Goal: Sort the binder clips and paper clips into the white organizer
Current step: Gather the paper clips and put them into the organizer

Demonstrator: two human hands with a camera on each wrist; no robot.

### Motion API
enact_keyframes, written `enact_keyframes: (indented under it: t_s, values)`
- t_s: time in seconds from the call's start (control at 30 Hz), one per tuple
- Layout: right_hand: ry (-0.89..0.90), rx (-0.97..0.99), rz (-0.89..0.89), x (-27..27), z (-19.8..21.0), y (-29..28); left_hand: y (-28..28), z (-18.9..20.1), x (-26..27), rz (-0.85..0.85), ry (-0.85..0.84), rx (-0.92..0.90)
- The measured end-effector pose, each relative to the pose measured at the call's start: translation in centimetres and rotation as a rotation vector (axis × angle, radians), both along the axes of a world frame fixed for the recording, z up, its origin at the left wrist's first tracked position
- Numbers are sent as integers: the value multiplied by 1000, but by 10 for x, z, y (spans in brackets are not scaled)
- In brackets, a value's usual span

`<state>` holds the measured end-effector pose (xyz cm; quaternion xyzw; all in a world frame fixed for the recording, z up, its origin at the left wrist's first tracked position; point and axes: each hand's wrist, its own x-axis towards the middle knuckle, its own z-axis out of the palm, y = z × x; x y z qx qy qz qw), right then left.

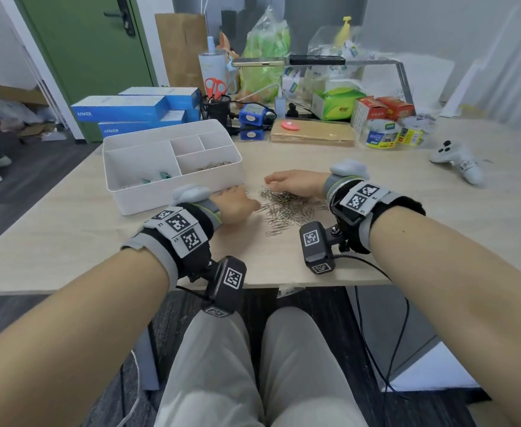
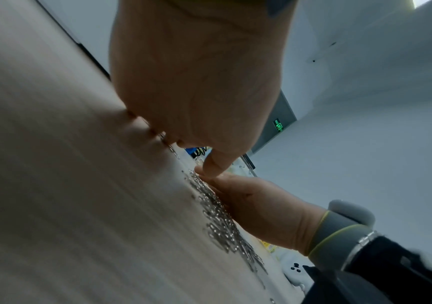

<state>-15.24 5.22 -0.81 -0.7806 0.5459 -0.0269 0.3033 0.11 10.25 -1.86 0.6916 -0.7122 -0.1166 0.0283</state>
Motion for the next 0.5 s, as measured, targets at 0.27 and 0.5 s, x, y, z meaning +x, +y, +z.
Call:
enact_keyframes:
  t_s: [0.27,0.5]
  values:
    - [-145,-70,13,-30,1,11,5,4,-25,-205,337,215]
    - [-186,-225,-191,-60,19,17,-6,16,-11,-18,532,-59]
